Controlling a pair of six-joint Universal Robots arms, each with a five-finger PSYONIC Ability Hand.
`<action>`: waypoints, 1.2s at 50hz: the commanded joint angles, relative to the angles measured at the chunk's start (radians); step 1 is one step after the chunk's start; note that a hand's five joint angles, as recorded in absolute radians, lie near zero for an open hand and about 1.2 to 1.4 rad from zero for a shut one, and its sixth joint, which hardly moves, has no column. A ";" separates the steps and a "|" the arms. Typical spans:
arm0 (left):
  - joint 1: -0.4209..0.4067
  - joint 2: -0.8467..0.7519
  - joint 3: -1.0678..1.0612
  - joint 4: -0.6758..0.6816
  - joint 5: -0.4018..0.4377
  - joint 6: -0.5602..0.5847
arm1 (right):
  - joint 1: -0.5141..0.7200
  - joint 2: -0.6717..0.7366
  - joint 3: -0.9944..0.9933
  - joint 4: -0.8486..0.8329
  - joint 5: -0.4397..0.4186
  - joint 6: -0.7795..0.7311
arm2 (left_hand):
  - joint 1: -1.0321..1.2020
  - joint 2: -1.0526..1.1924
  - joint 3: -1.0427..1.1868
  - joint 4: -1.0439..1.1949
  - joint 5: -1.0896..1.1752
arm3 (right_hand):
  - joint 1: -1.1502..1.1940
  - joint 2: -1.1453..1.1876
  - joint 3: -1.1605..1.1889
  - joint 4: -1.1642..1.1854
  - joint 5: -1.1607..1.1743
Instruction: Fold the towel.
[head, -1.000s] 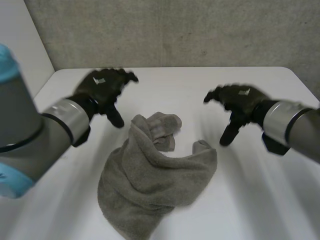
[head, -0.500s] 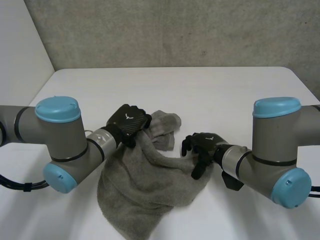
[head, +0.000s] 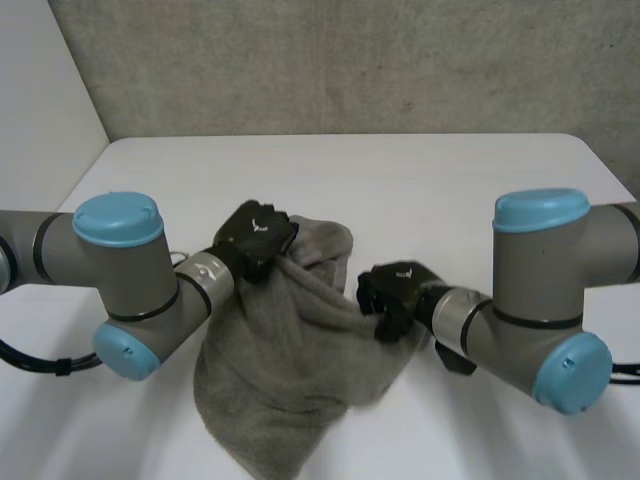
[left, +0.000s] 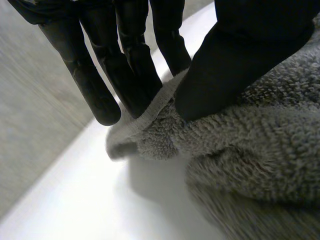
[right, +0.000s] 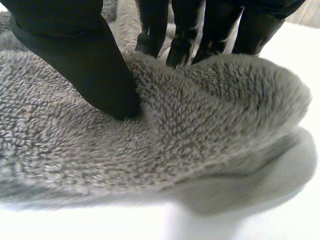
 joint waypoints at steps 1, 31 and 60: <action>0.002 0.020 0.042 0.303 -0.016 0.068 | 0.005 0.001 -0.197 -0.089 0.120 -0.158 | 0.257 0.225 0.232 0.225 0.247 | 0.342 0.238 0.218 0.213 0.305; 0.034 0.203 -0.292 0.487 -0.178 -0.005 | -0.006 -0.054 -0.071 -0.354 0.175 -0.300 | 0.257 0.225 0.232 0.225 0.247 | 0.342 0.238 0.218 0.213 0.305; 0.044 0.279 -0.394 -0.009 -0.197 0.084 | -0.011 -0.105 0.141 -0.196 0.124 -0.316 | -0.279 -0.312 -0.305 -0.312 -0.290 | 0.342 0.238 0.218 0.213 0.305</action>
